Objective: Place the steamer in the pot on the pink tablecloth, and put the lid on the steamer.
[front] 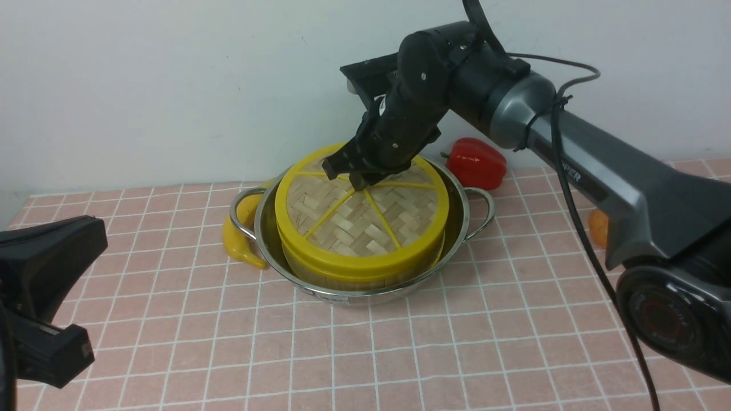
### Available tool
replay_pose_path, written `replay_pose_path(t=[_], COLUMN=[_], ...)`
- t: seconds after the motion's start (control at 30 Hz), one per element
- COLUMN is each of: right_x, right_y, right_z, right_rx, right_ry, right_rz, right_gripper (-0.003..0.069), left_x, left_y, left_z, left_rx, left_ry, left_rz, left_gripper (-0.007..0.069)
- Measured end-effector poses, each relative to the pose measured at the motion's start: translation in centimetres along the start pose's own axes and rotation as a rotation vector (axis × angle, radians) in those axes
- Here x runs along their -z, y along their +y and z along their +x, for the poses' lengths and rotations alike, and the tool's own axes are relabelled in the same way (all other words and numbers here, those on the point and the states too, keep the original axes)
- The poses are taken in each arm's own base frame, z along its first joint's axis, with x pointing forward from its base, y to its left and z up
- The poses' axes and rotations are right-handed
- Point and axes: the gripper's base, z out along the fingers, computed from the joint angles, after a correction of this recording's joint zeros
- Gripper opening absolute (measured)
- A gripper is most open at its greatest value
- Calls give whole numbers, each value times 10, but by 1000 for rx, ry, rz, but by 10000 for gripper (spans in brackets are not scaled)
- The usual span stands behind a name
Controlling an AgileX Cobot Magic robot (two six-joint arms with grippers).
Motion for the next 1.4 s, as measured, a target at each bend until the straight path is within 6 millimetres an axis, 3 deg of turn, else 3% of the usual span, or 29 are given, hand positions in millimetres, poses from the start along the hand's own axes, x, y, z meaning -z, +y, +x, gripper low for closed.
replay_pose_path(t=[0.67,0.77,0.93,1.1,1.27,1.37,1.4], right_x=[-7,-7,-3,0,32,86,120], right_y=[0,0,2,2,3,6,9], right_z=[0,0,0,-1,-9,-21,-26], right_rx=[-8,-7,-13,-13,18,49,64], right_ry=[-5,-5,-3,-5,-47,-136,-202], right_rz=[-13,-13,-26,-26,15,56,75], right_gripper=[148,172,314,386,408,405,398], left_x=[0,0,0,0,0,0,0], left_y=[0,0,0,0,0,0,0], left_z=[0,0,0,0,0,0,-1], left_rx=[0,0,0,0,0,0,0], left_ry=[0,0,0,0,0,-4,-11], left_rz=[0,0,0,0,0,-2,-5], left_gripper=[1,1,1,1,9,12,12])
